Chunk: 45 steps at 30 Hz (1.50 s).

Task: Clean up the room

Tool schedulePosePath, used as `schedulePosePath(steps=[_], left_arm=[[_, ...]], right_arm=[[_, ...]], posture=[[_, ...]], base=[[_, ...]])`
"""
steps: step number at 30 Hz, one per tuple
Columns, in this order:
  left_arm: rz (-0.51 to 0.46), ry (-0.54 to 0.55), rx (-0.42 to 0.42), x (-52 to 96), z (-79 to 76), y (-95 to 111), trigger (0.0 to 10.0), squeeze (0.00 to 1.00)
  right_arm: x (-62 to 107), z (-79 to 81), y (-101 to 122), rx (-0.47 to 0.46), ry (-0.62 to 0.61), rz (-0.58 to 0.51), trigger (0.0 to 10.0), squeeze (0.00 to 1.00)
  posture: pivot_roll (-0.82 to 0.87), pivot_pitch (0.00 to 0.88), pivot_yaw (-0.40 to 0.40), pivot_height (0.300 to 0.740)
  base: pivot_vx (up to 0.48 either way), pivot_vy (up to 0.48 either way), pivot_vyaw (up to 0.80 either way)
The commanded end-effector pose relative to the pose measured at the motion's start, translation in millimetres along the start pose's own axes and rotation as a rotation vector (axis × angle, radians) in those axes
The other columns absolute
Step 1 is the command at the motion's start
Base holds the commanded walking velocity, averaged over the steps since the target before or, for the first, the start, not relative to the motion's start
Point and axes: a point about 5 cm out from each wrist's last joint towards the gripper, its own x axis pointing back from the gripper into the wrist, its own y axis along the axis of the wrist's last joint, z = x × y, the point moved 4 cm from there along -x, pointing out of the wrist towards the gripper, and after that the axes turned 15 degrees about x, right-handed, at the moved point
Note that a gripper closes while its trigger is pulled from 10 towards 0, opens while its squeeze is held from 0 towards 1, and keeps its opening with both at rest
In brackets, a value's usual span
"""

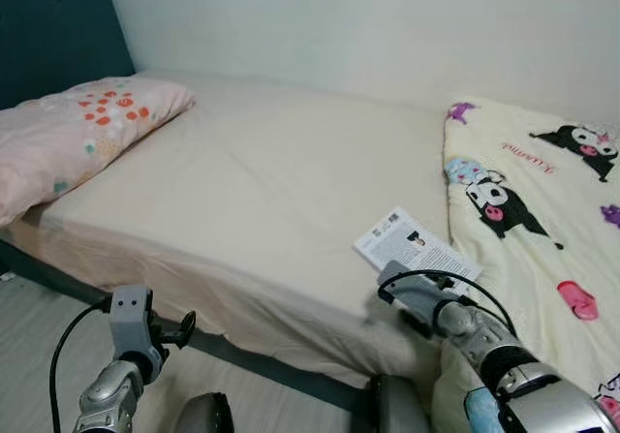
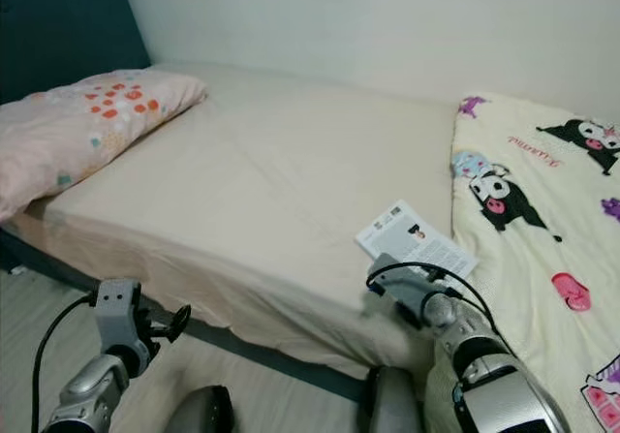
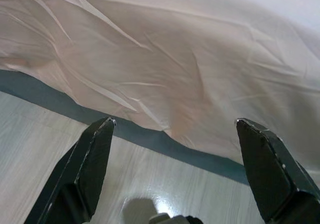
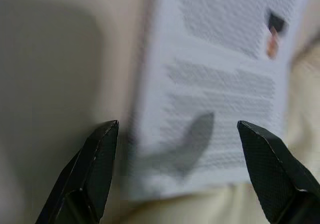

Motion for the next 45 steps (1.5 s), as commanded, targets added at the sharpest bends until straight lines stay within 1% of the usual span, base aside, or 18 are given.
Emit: schedulePosePath(steps=[1,4,7,8,9,10,13,21,29,34,36,39,40,41,42,43,44,45], left_arm=[[-0.008,0.009,-0.015,6.1,9.4,3.1,10.0,0.0],[-0.002,-0.003,-0.03,11.4,12.2,1.9,10.0,0.0],[0.004,-0.005,-0.033,14.7,13.9,0.3,10.0,0.0],[0.007,-0.006,-0.034,15.7,14.0,-0.9,10.0,0.0],[0.009,-0.007,-0.035,16.5,14.1,-1.7,10.0,0.0],[0.012,-0.009,-0.037,16.9,13.8,-2.4,10.0,0.0],[0.014,-0.016,-0.043,18.6,12.7,-3.5,10.0,0.0],[0.021,-0.035,-0.062,25.0,11.5,-5.8,10.0,0.0],[0.021,-0.035,-0.062,25.9,11.4,-5.3,10.0,0.0],[0.023,-0.036,-0.056,23.6,8.2,-5.8,10.0,0.0],[0.017,-0.039,-0.052,21.1,5.6,-4.6,10.0,0.0],[0.015,-0.04,-0.051,20.3,4.6,-4.0,10.0,0.0],[0.006,-0.04,-0.042,16.0,1.9,-1.5,10.0,0.0],[-0.002,-0.042,-0.035,10.5,-1.9,1.4,10.0,0.0],[-0.002,-0.042,-0.035,10.5,-1.9,1.4,10.0,0.0],[-0.006,-0.043,-0.031,6.3,-4.7,3.4,10.0,0.0],[-0.017,-0.052,-0.019,-1.4,-12.0,6.7,10.0,0.0],[-0.017,-0.052,-0.019,-1.4,-12.0,6.7,10.0,0.0]], right_arm=[[-0.3,-5.6,-1.2,0.033,-0.028,0.022,10.0,0.0],[1.1,-26.1,-8.2,0.1,-0.139,0.086,10.0,0.0],[1.6,-29.8,-9.3,0.091,-0.17,0.099,10.0,0.0],[1.5,-27.9,-9.5,0.089,-0.168,0.1,8.2,0.0],[1.5,-26.6,-9.7,0.088,-0.166,0.101,8.2,0.0],[1.5,-25.2,-9.7,0.09,-0.164,0.101,0.5,0.0],[1.4,-20.9,-9.5,0.095,-0.162,0.099,0.0,0.0],[3.1,-16.2,-18.4,0.073,-0.186,0.144,0.0,0.0],[7.2,-38.0,-27.5,0.064,-0.283,0.18,0.0,0.0],[10.1,-62.2,-15.4,0.01,-0.407,0.111,0.0,0.0],[10.7,-72.2,0.5,-0.112,-0.443,0.013,0.0,0.0],[11.3,-75.7,6.1,-0.157,-0.455,-0.023,0.0,0.0],[11.4,-85.0,30.3,-0.388,-0.43,-0.155,0.0,0.0],[15.6,-93.8,68.7,-0.613,-0.357,-0.366,0.0,0.0],[15.6,-93.8,68.7,-0.613,-0.357,-0.366,0.0,0.0],[23.1,-102.5,94.0,-0.753,-0.309,-0.53,0.0,0.0],[43.4,-102.7,144.1,-0.814,-0.194,-0.788,0.0,0.0],[43.4,-102.7,144.1,-0.814,-0.194,-0.788,0.0,0.0]], posture=[[0.0,0.154,-0.009,0.51],[0.01,0.168,-0.004,0.51],[0.01,0.179,-0.001,0.51],[0.01,0.182,0.0,0.51],[0.01,0.183,0.001,0.51],[0.01,0.183,0.001,0.51],[0.02,0.192,0.002,0.51],[0.03,0.21,0.008,0.51],[0.03,0.209,0.01,0.51],[0.02,0.193,0.006,0.51],[0.02,0.183,0.003,0.51],[0.02,0.183,0.003,0.51],[0.0,0.145,-0.004,0.51],[-0.01,0.127,-0.005,0.51],[-0.01,0.127,-0.005,0.51],[-0.01,0.123,-0.006,0.51],[-0.03,0.099,-0.011,0.51],[-0.03,0.099,-0.011,0.51]], base=[[0.0,0.0,0.0],[0.0,0.0,0.0],[0.0,0.0,0.0],[0.0,0.0,0.0],[0.0,0.0,0.0],[0.0,0.0,0.0],[0.0,0.0,0.0],[0.0,0.0,0.0],[0.0,0.0,0.0],[0.0,0.0,0.0],[0.0,0.0,0.0],[0.0,0.0,0.0],[0.0,0.0,0.0],[0.0,0.0,0.0],[0.0,0.0,0.0],[0.0,0.0,0.0],[0.0,0.0,0.0],[0.0,0.0,0.0]])
